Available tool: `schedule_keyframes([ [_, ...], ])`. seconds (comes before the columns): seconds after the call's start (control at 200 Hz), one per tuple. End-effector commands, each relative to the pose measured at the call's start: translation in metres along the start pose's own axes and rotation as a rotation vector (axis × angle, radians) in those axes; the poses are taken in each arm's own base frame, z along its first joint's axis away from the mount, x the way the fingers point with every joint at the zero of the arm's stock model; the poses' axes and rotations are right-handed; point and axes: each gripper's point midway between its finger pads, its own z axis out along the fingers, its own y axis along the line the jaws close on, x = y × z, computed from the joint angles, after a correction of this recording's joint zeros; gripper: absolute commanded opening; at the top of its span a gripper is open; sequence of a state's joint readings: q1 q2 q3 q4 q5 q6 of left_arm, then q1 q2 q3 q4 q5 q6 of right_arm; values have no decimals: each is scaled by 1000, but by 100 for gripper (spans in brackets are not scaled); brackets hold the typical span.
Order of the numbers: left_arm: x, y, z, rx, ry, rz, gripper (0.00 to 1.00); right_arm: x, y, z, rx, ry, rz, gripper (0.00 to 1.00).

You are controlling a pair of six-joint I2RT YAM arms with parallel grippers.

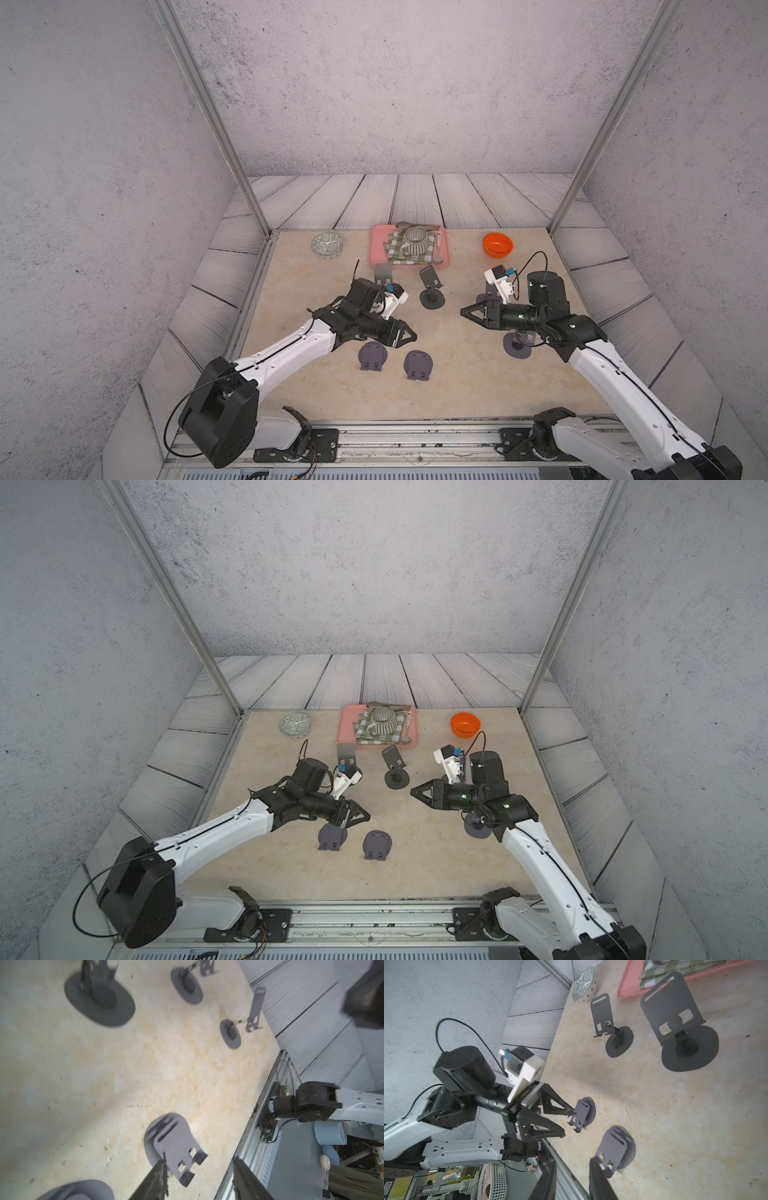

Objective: Open the phone stand
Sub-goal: Place the phone stand at the center of the board, then pick up the phone stand at the center of the board.

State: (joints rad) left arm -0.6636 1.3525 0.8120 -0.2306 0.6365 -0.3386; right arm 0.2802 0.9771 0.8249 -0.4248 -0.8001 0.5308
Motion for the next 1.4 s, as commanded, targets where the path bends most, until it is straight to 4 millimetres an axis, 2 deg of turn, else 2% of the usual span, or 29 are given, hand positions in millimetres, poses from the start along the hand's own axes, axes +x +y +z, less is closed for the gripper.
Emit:
schedule_keyframes([
  [0.0, -4, 2, 17, -5, -33, -5, 54, 7, -8, -1, 26, 2, 21, 31],
  [0.1, 11, 11, 35, -19, 1, -5, 54, 12, -15, 3, 27, 12, 43, 31],
  [0.315, 18, 27, 55, -8, -23, -7, 54, 21, -24, 11, 20, 40, 79, 31],
  [0.726, 25, 49, 75, -49, -5, -13, 55, 24, -33, 20, 17, 56, 98, 31],
  [0.861, 25, 59, 75, -81, -13, -19, 55, 23, -35, 21, 21, 63, 96, 31],
  [1.396, 35, 62, 95, -10, 29, -61, 54, 23, -41, 27, 17, 73, 110, 31],
])
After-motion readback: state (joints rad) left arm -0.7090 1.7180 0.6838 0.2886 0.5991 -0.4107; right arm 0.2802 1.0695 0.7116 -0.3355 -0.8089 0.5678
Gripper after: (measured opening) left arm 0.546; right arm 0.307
